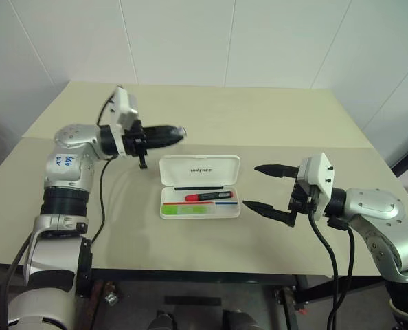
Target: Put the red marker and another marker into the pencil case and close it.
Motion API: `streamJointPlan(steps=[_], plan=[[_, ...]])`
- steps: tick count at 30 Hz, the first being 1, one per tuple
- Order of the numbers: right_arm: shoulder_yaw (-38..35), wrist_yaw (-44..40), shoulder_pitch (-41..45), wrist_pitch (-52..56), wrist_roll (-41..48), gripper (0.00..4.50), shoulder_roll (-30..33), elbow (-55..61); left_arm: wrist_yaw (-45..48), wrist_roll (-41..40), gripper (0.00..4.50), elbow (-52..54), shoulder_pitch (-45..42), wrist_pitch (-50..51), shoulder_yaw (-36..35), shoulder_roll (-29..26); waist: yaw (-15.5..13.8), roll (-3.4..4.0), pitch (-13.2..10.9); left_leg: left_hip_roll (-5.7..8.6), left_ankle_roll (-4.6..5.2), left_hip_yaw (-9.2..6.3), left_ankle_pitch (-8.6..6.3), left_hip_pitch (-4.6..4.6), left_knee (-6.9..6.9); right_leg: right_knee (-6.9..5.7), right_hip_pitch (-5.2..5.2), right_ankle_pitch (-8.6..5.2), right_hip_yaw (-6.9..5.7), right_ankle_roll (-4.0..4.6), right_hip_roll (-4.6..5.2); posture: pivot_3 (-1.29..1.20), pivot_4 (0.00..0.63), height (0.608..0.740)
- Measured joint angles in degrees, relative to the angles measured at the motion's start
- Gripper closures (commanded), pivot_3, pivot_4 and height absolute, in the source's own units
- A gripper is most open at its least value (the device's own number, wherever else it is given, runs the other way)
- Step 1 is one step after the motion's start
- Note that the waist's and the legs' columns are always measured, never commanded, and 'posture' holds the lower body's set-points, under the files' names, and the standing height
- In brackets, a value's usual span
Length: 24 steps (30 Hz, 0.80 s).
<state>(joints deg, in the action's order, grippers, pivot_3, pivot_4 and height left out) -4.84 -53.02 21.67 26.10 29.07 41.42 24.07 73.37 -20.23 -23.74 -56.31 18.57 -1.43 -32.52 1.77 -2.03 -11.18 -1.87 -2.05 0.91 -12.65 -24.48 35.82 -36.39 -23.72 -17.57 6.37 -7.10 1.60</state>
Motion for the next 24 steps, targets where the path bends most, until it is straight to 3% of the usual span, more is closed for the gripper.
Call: streamJointPlan(steps=[12, 24], plan=[[-3.4, -5.7, -4.9, 0.1, 6.8, 0.00, 1.7, 0.5, -0.6, 0.7, 4.08, 9.6, 4.2, 9.1, 10.5, 5.2, 0.0, -0.01, 0.0, 0.00, 0.02, -0.10, 0.00, 0.09, 0.27, -0.15, 0.17, 0.04, 0.02, -0.07, -0.05, 0.00, 0.150, 0.740], [-8.1, -11.3, -13.8, -1.0, 9.7, 0.00, 6.7, 0.1, -8.2, 9.2, 4.08, 5.0, 4.6, 6.2, 17.4, 11.4, 0.0, -0.01, 0.0, 0.04, 0.04, -0.10, 0.01, 0.14, 0.34, -0.15, 0.22, 0.06, 0.09, -0.12, -0.05, 0.00, 0.150, 0.740]])
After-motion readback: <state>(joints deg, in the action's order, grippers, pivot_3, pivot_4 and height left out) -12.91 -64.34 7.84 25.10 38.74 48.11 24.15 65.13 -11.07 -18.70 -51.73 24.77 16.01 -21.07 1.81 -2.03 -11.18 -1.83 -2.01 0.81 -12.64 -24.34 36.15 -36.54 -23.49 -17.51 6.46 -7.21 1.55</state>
